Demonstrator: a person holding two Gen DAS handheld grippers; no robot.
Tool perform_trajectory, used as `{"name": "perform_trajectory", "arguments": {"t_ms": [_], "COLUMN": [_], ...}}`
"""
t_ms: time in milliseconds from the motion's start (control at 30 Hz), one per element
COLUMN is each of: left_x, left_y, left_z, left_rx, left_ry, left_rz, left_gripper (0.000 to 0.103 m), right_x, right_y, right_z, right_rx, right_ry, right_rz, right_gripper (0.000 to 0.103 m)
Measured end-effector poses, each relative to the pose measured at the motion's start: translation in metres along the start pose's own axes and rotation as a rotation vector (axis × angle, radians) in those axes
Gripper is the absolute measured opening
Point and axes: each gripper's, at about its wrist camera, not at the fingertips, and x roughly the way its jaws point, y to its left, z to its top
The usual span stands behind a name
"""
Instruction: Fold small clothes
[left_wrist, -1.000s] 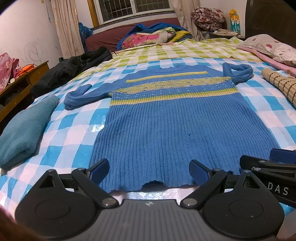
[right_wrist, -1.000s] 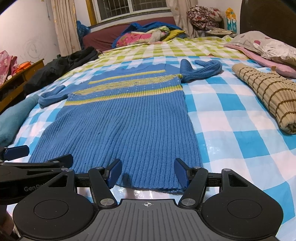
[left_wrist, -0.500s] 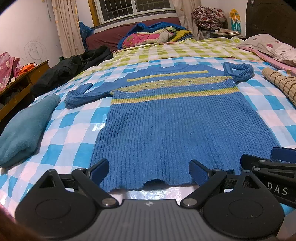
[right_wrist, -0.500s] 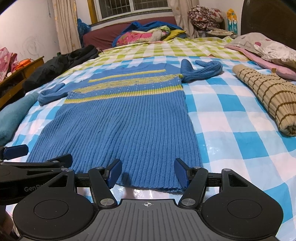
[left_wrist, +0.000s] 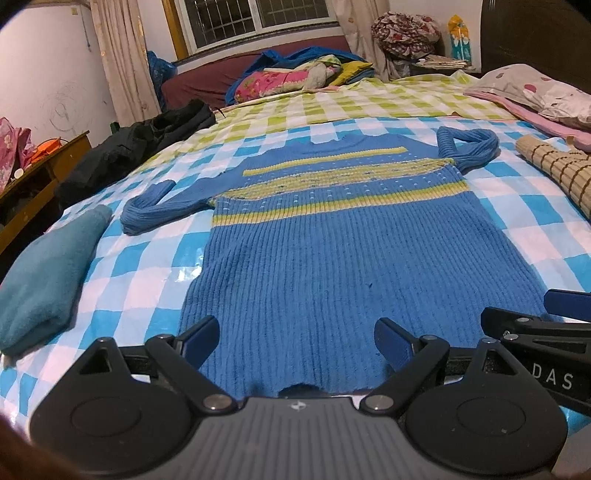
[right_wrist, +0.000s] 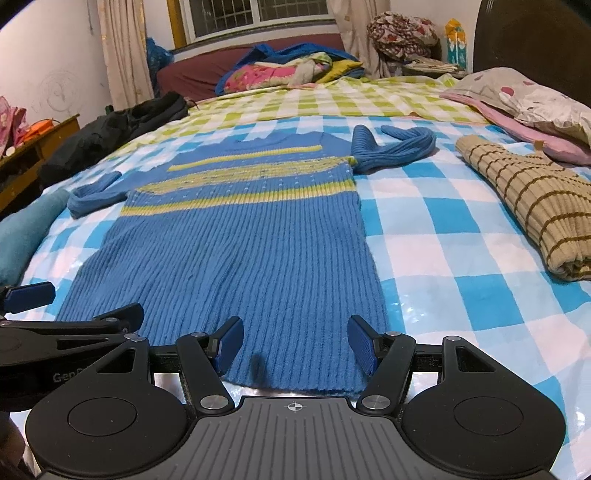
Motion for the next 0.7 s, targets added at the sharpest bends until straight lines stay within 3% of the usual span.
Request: {"name": "perform_trajectory", "arguments": {"t_ms": [167,700], "left_x": [0.0,0.005], "left_y": [-0.002,0.003], "left_z": [0.003,0.015], "left_rx": [0.009,-0.01], "left_ry": [0.005,0.006], "left_rz": [0.0,-0.02], "left_gripper": [0.095,0.095], "right_x": [0.002,0.0], "right_y": [-0.003,-0.001], "right_z": [0.006,0.018], "right_rx": [0.005,-0.002], "right_ry": [0.027,-0.003], "right_rz": [-0.012,0.023], "right_gripper": [0.063,0.063]}}
